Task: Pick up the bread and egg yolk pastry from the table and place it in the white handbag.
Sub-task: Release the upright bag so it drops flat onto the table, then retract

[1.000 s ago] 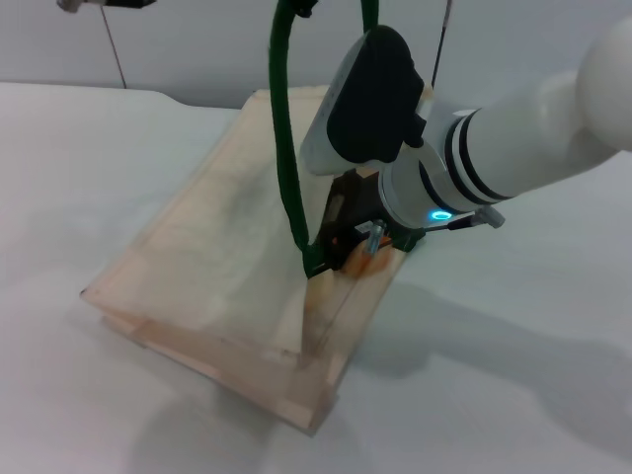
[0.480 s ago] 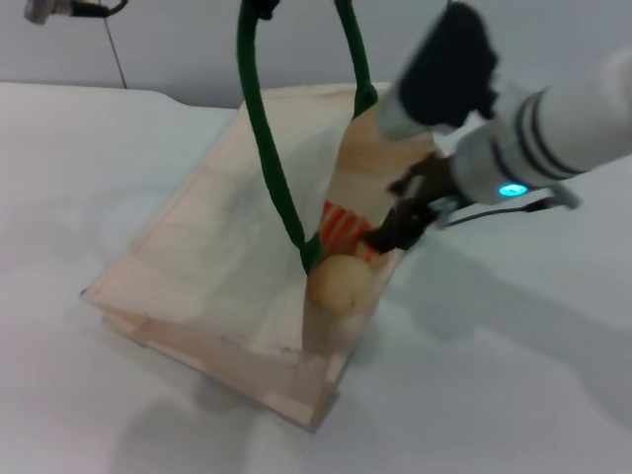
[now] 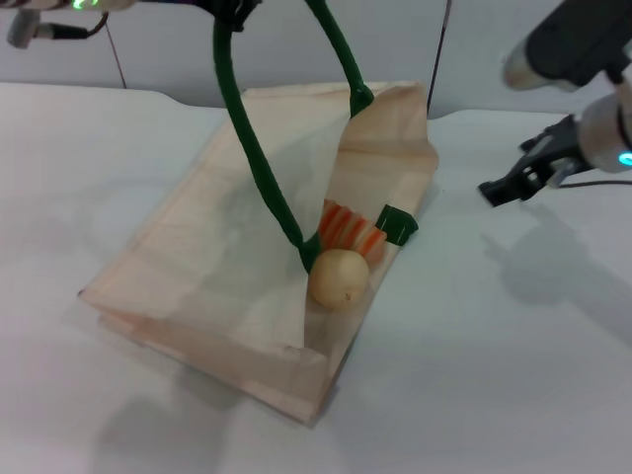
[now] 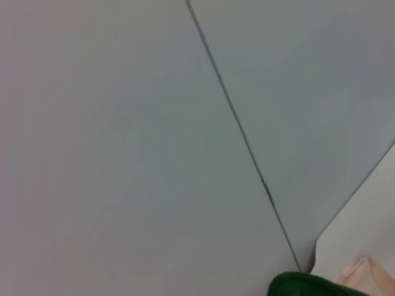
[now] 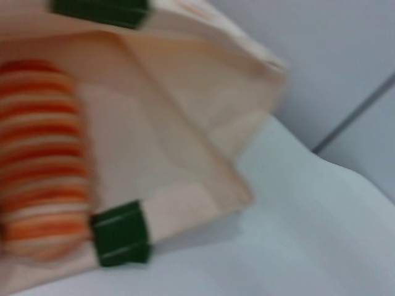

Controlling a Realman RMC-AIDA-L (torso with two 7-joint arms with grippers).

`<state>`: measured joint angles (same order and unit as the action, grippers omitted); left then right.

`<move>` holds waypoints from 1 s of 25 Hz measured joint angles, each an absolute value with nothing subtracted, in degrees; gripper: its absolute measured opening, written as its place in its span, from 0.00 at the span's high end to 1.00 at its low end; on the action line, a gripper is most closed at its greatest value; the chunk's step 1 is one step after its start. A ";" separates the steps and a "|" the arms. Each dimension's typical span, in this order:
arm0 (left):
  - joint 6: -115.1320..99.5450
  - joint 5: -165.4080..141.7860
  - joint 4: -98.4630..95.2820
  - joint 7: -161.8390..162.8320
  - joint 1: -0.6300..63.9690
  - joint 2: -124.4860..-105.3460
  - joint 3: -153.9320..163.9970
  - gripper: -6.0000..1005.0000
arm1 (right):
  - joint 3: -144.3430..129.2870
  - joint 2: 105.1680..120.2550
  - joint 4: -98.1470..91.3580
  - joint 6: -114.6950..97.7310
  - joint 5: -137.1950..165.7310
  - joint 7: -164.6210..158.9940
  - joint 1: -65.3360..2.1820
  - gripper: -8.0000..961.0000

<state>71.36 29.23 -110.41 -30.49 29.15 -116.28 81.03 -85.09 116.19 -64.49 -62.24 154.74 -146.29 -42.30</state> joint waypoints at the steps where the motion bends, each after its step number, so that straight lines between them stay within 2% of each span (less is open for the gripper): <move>1: 71.18 29.28 -109.94 -30.50 29.03 -116.28 80.94 0.85 | -84.54 116.19 -64.89 -62.27 155.37 -146.48 -41.89 0.17; 10: 66.71 30.19 -103.62 -31.09 28.49 -116.28 81.56 0.85 | -81.81 116.15 -65.65 -62.41 156.52 -146.65 -40.29 0.17; 18: 59.34 34.70 -92.71 -32.51 28.71 -116.28 82.10 0.55 | -81.06 116.33 -65.56 -61.54 157.24 -146.69 -39.70 0.17; 23: 54.88 39.57 -88.78 -36.85 28.17 -116.28 82.68 0.28 | -80.97 116.43 -65.97 -60.86 156.77 -146.89 -38.67 0.17; 25: 54.01 41.41 -87.92 -38.30 28.12 -116.28 82.69 0.27 | -80.95 116.45 -65.80 -60.82 156.76 -147.16 -38.65 0.17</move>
